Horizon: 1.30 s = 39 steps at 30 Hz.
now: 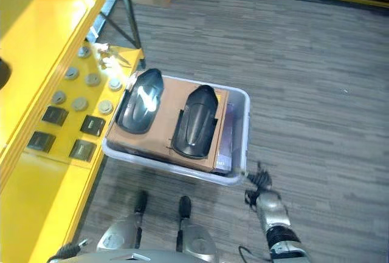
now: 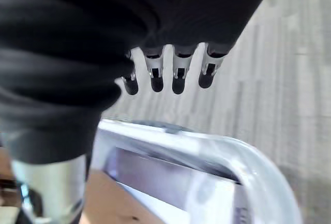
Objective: Move parts from the plastic box to the shelf.
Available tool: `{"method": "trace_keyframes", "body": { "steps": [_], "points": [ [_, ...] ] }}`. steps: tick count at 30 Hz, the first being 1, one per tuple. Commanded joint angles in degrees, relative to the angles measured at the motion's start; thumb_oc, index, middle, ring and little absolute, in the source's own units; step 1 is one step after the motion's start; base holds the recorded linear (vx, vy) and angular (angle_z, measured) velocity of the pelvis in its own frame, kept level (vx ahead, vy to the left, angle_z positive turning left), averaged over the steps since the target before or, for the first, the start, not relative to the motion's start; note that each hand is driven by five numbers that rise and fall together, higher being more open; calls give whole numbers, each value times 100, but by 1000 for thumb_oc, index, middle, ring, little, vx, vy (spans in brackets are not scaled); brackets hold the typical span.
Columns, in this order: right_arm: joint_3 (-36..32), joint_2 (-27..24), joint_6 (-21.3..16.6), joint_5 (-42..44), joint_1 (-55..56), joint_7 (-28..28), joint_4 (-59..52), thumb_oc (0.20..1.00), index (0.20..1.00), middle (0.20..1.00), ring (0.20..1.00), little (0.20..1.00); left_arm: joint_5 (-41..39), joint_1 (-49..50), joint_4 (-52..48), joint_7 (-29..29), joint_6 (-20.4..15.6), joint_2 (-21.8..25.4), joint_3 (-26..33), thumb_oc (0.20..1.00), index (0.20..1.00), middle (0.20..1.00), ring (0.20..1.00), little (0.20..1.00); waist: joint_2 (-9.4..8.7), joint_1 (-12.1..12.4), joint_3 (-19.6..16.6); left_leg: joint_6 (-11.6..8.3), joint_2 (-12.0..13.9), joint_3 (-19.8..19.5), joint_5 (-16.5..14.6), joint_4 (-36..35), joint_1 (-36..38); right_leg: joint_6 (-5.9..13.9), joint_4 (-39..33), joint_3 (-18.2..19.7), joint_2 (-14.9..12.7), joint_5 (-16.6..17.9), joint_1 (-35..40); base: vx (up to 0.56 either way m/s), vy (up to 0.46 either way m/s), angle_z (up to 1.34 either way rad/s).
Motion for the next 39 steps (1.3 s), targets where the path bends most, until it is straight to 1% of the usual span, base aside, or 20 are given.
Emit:
{"method": "trace_keyframes", "body": {
  "steps": [1,3,6,8,9,10,11,15,17,18,23,25,28,29,31,32,35,36,37,39],
  "points": [
    [-346,-37,-270,-107,775,-208,-638,1000,1000,1000,1000,1000,282,-190,339,236,-10,178,55,1000,1000,1000,1000,1000,-71,36,-253,0,21,-22,37,-26,134,717,260,-44,-577,-243,-25,108,83,-3],
    [-433,-104,-256,-314,814,-272,-1062,1000,1000,1000,1000,1000,281,-150,295,242,-1,190,134,1000,1000,1000,1000,1000,-88,60,-246,27,8,-10,-21,-26,219,732,219,-19,-603,-241,47,92,73,-7],
    [-421,-158,-249,-480,534,-494,-1065,1000,1000,1000,1000,1000,283,-168,99,228,-49,175,26,1000,1000,1000,1000,1000,-97,133,-191,64,-7,-7,-54,-26,247,756,194,15,-614,-223,36,41,57,-13],
    [-185,-287,-226,-607,-136,-778,-798,1000,1000,1000,1000,1000,272,-294,-47,273,-79,174,-192,1000,1000,1000,1000,1000,-88,222,-104,80,-25,-28,-47,-26,180,772,163,12,-628,-188,-35,-49,42,-4],
    [-36,-340,-225,-584,-465,-817,-696,1000,1000,1000,1000,1000,269,-361,-102,309,-101,183,-306,1000,1000,1000,1000,1000,-80,260,-36,84,-34,-49,-31,-26,114,778,153,6,-634,-164,-98,-61,28,-6],
    [-26,-345,-233,-579,-490,-819,-676,1000,1000,1000,1000,1000,268,-370,-100,310,-101,180,-298,1000,1000,1000,1000,1000,-80,254,-33,84,-34,-49,-29,-26,108,778,156,6,-634,-163,-106,-155,42,-3],
    [329,-555,-182,-467,-1315,-960,-324,1000,1000,1000,1000,1000,100,-524,-265,369,-131,172,-584,1000,1000,1000,1000,1000,-64,375,173,95,-74,-100,56,-26,-165,795,137,-24,-653,-49,-369,-120,26,4],
    [618,-728,-118,-581,-1979,-1185,-84,1000,1000,1000,1000,1000,-189,-604,-336,469,-160,66,-716,1000,1000,1000,1000,1000,-83,487,336,96,-112,-164,134,-26,-400,801,70,-70,-667,70,-545,-70,13,12],
    [714,-751,-102,-581,-2172,-1254,28,1000,1000,1000,1000,1000,-193,-621,-356,481,-158,42,-807,1000,1000,1000,1000,1000,-85,511,374,93,-121,-176,158,-26,-465,804,58,-75,-667,95,-603,-34,25,14],
    [865,-782,-103,-525,-2532,-1368,243,1000,1000,1000,1000,1000,-116,-679,-315,469,-148,-11,-1020,1000,1000,1000,1000,1000,-106,543,439,88,-141,-197,193,-26,-581,816,31,-86,-662,137,-697,-23,24,17],
    [1028,-756,-95,-448,-2867,-1458,323,1000,1000,1000,1000,1000,-297,-718,-107,527,-88,-97,-1009,1000,1000,1000,1000,1000,-167,600,521,79,-171,-254,237,-26,-745,834,8,-73,-661,178,-843,-11,14,6],
    [1174,-704,2,-677,-2874,-1472,279,1000,1000,1000,1000,1000,-330,-765,-126,597,-77,-119,-1003,1000,1000,1000,1000,1000,-193,592,590,74,-198,-282,265,-26,-821,841,8,-100,-673,211,-922,-31,19,5],
    [1254,-456,78,-883,-2613,-1437,147,1000,1000,1000,1000,1000,-325,-818,-156,677,-71,-118,-945,1000,1000,1000,1000,1000,-201,565,668,79,-221,-274,281,-26,-853,848,8,-113,-696,244,-949,-26,18,2],
    [1272,-295,130,-999,-2397,-1383,78,1000,1000,1000,1000,1000,-298,-840,-190,704,-58,-118,-934,1000,1000,1000,1000,1000,-204,544,716,85,-227,-272,294,-26,-876,847,8,-125,-706,261,-968,-42,19,0],
    [1269,-293,134,-1002,-2391,-1383,72,1000,1000,1000,1000,1000,-298,-838,-191,704,-58,-116,-936,1000,1000,1000,1000,1000,-205,545,714,86,-227,-273,294,-26,-876,847,8,-126,-707,261,-968,0,0,0],
    [1324,-144,158,-1061,-2230,-1319,111,1000,1000,1000,1000,1000,-274,-852,-223,741,-71,-111,-940,1000,1000,1000,1000,1000,-211,525,746,91,-232,-265,299,-26,-895,849,8,-124,-718,280,-991,0,0,0],
    [1540,18,258,-1225,-2191,-1181,442,1000,1000,1000,1000,1000,-195,-889,-290,769,-74,-98,-1008,1000,1000,1000,1000,1000,-191,531,783,93,-251,-259,312,-26,-931,855,8,-122,-735,307,-1040,-34,15,-2],
    [1638,64,299,-1291,-2228,-1136,642,492,492,492,492,492,-142,-914,-312,771,-75,-89,-1051,1000,1000,1000,1000,1000,-179,534,791,91,-257,-256,317,-26,-937,860,8,-126,-746,315,-1049,-25,14,-6],
    [1714,138,341,-1315,-2266,-1110,825,200,200,200,200,200,-108,-920,-343,789,-83,-79,-1095,1000,1000,1000,1000,1000,-164,537,797,92,-268,-253,322,-26,-941,862,8,-124,-752,323,-1061,-21,15,-4],
    [1805,251,396,-1374,-2344,-1112,1099,200,200,200,200,200,-102,-915,-374,806,-89,-70,-1131,1000,1000,1000,1000,1000,-144,546,797,90,-270,-240,331,-26,-945,867,8,-131,-763,329,-1062,0,0,0]
  ]
}}
